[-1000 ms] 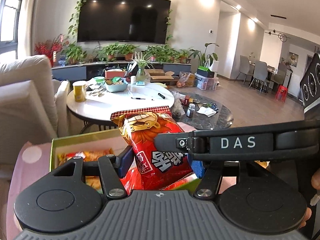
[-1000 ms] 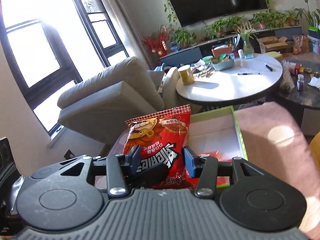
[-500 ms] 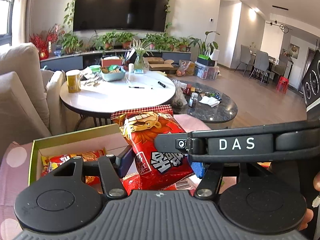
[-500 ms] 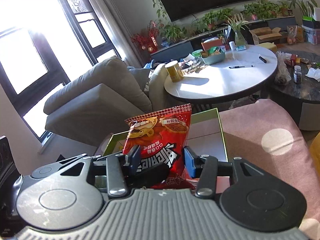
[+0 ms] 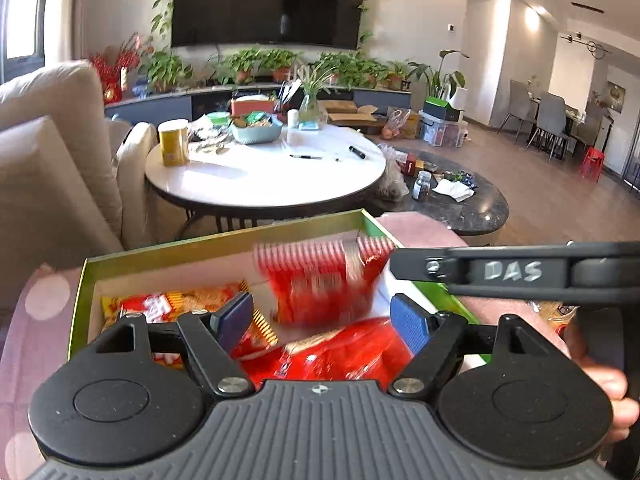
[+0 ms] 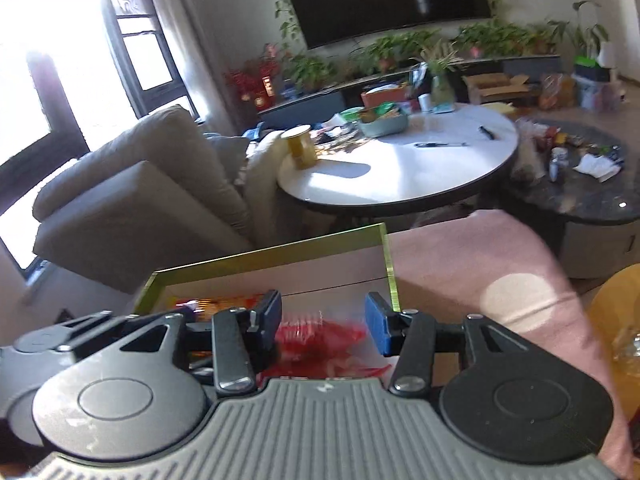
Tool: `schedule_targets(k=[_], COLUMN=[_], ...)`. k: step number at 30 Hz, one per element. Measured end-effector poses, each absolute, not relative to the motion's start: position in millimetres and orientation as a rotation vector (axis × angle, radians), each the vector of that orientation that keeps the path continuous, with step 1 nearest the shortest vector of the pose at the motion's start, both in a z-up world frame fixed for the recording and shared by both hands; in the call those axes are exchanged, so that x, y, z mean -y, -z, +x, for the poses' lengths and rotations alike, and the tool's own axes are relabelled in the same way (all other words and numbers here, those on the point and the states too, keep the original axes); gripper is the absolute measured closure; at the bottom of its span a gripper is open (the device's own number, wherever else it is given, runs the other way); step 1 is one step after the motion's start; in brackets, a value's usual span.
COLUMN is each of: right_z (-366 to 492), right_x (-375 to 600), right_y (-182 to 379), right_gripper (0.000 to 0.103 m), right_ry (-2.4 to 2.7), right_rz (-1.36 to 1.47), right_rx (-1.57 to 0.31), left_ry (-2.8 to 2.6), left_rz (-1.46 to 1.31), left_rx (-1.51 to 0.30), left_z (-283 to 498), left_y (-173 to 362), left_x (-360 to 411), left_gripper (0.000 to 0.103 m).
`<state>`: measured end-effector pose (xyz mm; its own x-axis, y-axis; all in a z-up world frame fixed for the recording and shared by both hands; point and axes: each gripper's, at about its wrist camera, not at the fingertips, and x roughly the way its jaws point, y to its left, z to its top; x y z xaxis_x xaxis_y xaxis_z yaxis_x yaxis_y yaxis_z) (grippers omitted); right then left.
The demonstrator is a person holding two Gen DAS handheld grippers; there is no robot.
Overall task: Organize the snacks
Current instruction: 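Lift the red chip bag into the green box and open the right gripper, then move the right gripper down to the bagged bread loaf on the table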
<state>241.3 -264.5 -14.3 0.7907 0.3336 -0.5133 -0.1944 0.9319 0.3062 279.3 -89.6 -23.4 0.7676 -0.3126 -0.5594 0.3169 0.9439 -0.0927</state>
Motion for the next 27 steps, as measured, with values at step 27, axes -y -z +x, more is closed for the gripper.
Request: schedule_targets(k=[27], right_z=[188], right_x=[268], right_y=[-20], right_gripper=[0.053], right_ry=[-0.378], right_rz=[0.261], right_rx=[-0.577], left_ry=[0.297], left_rz=[0.016], left_rx=[-0.51], left_z=[207], left_y=[-14], left_x=[66], left_gripper=[0.02])
